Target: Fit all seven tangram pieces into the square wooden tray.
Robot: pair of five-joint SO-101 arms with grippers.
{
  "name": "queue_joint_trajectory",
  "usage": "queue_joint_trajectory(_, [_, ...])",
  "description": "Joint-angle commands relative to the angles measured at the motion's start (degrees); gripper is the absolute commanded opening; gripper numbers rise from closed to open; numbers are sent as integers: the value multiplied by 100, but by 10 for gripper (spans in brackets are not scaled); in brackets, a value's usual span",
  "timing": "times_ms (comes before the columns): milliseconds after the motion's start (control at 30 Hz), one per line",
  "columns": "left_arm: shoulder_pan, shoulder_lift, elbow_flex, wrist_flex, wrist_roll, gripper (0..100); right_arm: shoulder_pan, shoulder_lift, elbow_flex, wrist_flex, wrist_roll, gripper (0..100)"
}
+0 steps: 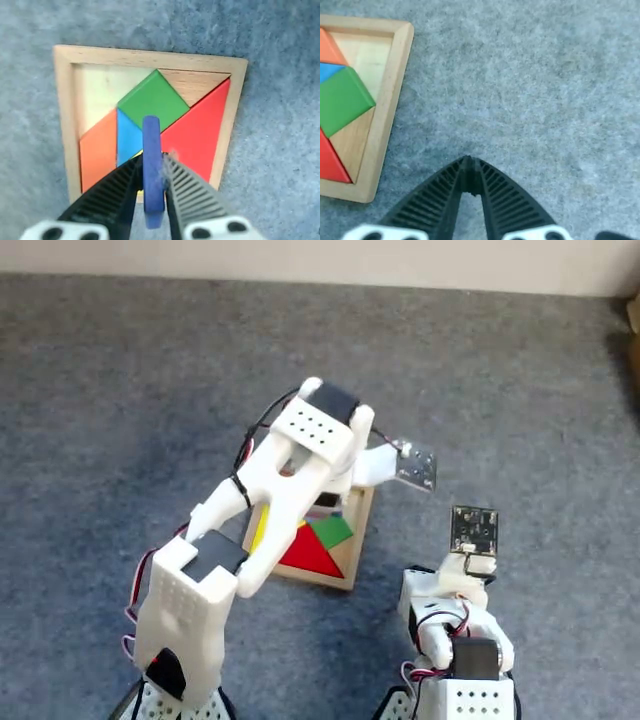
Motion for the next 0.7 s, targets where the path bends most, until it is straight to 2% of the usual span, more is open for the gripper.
queue_joint_trajectory(0, [110, -347, 110, -123, -88, 5, 198, -31, 769, -259, 79, 12])
queue_joint_trajectory(133, [268, -338, 330, -246, -79, 5, 224, -31, 769, -374, 79, 12])
queue_joint_trajectory(367, [321, -338, 787, -941, -53, 5, 224, -31, 769, -382, 79, 12])
queue_joint_trajectory(667, [321, -338, 831, -985, -44, 16, 224, -31, 769, -382, 62, 12])
